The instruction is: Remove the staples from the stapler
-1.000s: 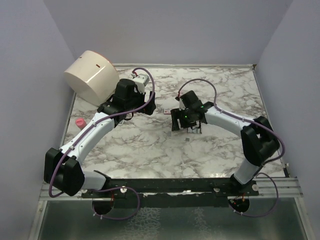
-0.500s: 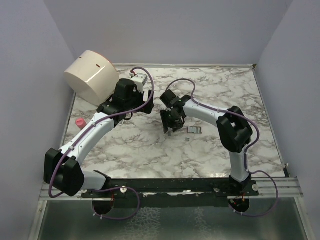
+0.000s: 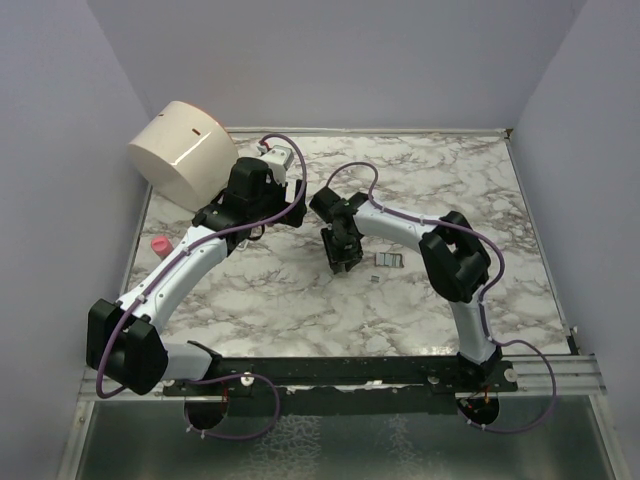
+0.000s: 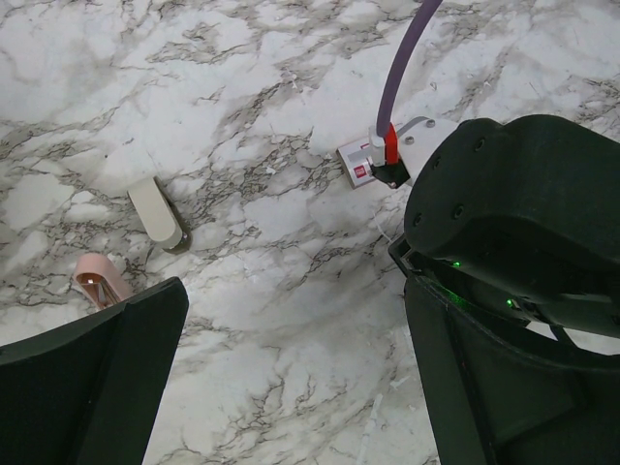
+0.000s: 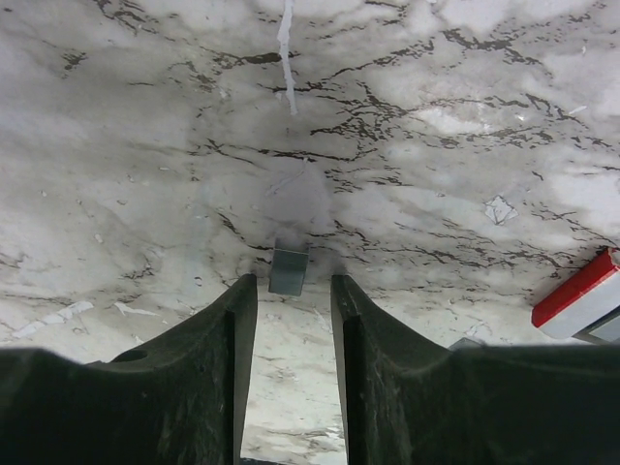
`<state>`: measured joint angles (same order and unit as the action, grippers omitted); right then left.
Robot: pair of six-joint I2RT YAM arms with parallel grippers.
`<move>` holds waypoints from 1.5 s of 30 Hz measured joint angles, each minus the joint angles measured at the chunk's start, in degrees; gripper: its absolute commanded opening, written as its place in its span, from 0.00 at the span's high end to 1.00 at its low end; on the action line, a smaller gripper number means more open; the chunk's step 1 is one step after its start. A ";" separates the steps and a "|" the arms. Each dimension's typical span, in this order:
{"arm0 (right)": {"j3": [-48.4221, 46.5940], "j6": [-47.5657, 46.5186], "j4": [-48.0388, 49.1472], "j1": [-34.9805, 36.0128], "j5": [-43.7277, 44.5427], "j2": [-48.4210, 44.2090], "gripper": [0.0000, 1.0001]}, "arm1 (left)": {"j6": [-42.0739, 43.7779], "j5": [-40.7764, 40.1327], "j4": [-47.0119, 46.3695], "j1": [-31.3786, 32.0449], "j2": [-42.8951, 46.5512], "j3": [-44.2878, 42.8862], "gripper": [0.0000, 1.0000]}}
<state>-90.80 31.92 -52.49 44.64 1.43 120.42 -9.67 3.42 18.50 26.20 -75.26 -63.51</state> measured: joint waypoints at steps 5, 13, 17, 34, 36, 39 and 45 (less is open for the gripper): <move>-0.26 0.11 -0.44 0.00 0.74 0.35 0.70 | 0.00 -0.02 0.00 0.00 0.00 0.00 0.02; -1.29 0.42 -0.59 0.04 1.46 1.01 0.75 | 0.00 -0.02 0.00 0.00 0.02 0.00 0.02; -2.40 0.39 -0.70 0.04 1.73 1.73 0.78 | 0.02 -0.02 0.00 0.00 0.02 0.00 0.02; -1.33 0.39 0.11 0.20 3.65 0.48 0.89 | 0.02 0.00 0.00 0.00 0.02 0.00 0.02; -0.13 0.39 0.26 0.20 4.46 -0.98 0.90 | 0.02 0.00 0.00 0.00 0.02 0.00 0.02; 2.89 0.39 0.37 0.07 6.78 -4.63 0.90 | 0.02 0.00 0.02 0.00 0.02 0.00 0.02; 11.87 -0.28 2.05 -4.68 8.09 -15.30 0.90 | 0.02 0.02 0.02 0.00 0.00 0.00 0.02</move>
<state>-78.94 31.64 -50.43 39.97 9.52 105.12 -9.65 3.44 18.52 26.20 -75.26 -63.51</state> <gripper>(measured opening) 0.136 0.974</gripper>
